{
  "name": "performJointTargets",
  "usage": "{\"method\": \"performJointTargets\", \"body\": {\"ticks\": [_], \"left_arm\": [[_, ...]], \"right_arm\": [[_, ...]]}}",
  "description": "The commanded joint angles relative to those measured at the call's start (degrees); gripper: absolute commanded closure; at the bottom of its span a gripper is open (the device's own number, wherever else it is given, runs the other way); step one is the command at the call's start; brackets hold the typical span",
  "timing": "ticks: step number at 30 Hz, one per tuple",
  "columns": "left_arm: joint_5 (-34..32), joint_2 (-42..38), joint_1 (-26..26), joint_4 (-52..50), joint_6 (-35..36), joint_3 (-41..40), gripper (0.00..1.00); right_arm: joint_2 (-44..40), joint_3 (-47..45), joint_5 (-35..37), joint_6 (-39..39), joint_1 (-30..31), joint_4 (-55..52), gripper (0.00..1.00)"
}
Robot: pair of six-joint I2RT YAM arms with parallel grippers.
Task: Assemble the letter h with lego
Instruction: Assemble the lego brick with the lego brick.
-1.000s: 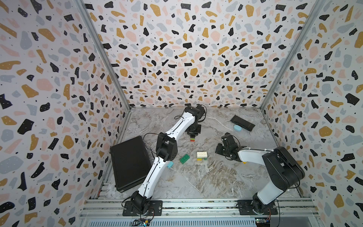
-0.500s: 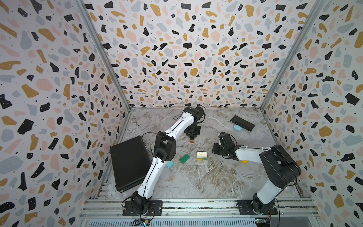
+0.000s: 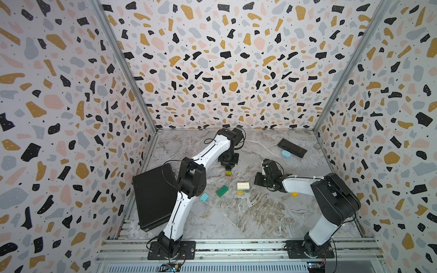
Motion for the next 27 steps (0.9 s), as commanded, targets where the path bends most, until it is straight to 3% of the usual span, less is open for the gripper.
{"method": "performJointTargets", "body": {"ticks": [1, 13, 27], "left_arm": [[0.65, -0.1, 0.12, -1.94, 1.59, 2.61, 1.0], [0.04, 7.13, 0.03, -6.32, 1.97, 9.37, 1.0], [-1.03, 9.77, -0.06, -9.31, 1.66, 10.91, 1.0]], "right_arm": [[-0.24, 1.92, -0.05, -0.92, 0.34, -1.28, 1.0], [-0.11, 2.29, 0.0, -1.16, 0.33, -1.96, 1.0], [-0.06, 2.6, 0.03, -1.38, 0.33, -2.51, 1.0]]}}
